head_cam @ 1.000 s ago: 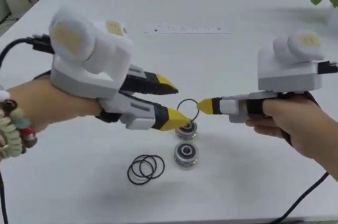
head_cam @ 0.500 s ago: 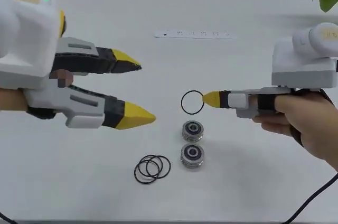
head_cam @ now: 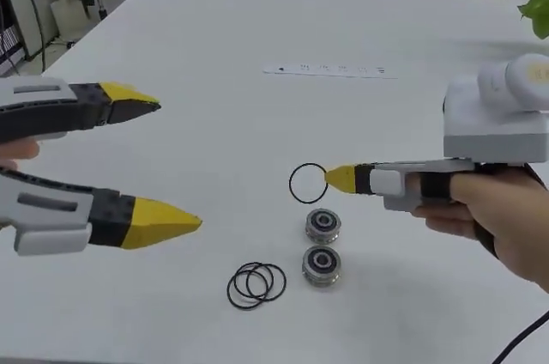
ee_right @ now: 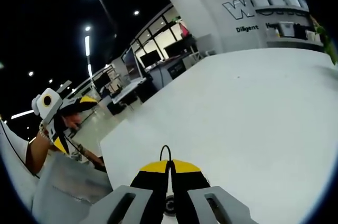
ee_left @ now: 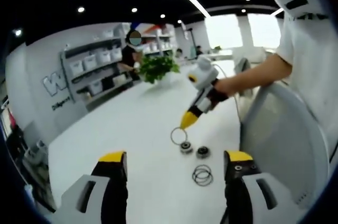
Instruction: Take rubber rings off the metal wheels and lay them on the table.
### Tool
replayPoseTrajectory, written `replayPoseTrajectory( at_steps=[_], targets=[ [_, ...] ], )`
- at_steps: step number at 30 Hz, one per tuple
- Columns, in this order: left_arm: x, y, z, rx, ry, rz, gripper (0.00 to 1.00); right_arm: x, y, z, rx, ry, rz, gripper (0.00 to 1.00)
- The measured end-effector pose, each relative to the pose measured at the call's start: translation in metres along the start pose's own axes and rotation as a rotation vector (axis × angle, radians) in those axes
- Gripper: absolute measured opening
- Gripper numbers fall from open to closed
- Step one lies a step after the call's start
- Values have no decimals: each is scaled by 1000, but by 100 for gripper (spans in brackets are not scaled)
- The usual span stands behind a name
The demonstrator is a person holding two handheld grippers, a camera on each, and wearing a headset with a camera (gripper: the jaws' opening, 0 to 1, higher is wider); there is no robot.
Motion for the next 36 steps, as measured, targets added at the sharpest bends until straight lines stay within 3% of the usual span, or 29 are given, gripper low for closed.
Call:
replayPoseTrajectory(
  at_steps=[11, 19, 29, 36],
  targets=[
    [3, -19, -32, -43, -101, 68, 80, -14, 12, -11, -62, -19, 46, 0],
    [14, -22, -49, -59, -168, 81, 81, -21, 21, -24, -125, -24, 79, 0],
    [24, -17, -55, -69, -200, 67, 81, -31, 32, -53, -275, -51, 132, 0],
    [27, -16, -60, -87, -206, 63, 80, -31, 34, -67, -339, -57, 153, 0]
  ],
)
Point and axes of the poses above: the centre of the closed fingertips' face, and the gripper's own axes: y roughly forward along the fingers, x roughly to its right, z roughly out of its top, the point moved 2 cm from there along -y, roughly backward along the fingers, and after that the axes turned 10 degrees about z, right-handed, at the moved point
